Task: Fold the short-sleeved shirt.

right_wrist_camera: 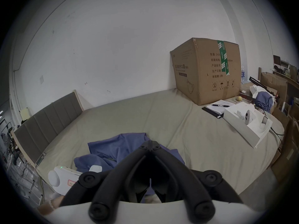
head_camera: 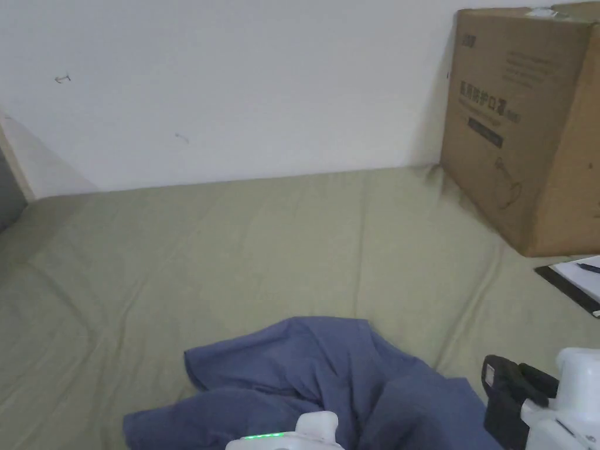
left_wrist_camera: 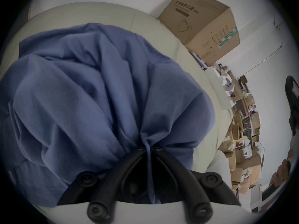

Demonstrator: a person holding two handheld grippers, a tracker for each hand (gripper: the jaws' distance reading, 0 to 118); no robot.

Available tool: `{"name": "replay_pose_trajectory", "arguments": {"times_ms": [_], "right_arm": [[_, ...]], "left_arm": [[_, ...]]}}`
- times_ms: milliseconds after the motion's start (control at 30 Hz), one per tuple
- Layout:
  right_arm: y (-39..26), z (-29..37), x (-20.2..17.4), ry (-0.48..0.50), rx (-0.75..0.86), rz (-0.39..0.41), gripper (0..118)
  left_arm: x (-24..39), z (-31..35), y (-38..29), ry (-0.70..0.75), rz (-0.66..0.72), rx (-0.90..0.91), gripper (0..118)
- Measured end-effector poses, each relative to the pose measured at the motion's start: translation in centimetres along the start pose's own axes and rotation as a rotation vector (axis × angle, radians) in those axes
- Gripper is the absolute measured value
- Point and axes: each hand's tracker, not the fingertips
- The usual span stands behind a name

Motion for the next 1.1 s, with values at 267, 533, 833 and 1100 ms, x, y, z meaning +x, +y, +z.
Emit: {"name": "replay_pose_trajectory", "arguments": {"times_ms": [267,533,833,1100], "right_arm": [[-0.1,-0.1,-0.9,0.007,-0.017,-0.004,0],[0.0,-0.2,-3.3,0.046,-0.034,0.037,0],[-1.6,-2.7,-8.1,0.160,-0.114,0.106,0],[-3.8,-6.1,-11.4,0.203,-0.217,0.184,0]], "left_arm": [[1.1,2.4,0.7,-0.108,0.021,0.039,91],[1.1,10.1,0.6,0.029,-0.144,0.205,108],[-10.5,16.7,-1.3,0.380,0.064,0.291,9],[-18.6,19.0,0.4,0.422,0.227,0.318,0]]}}
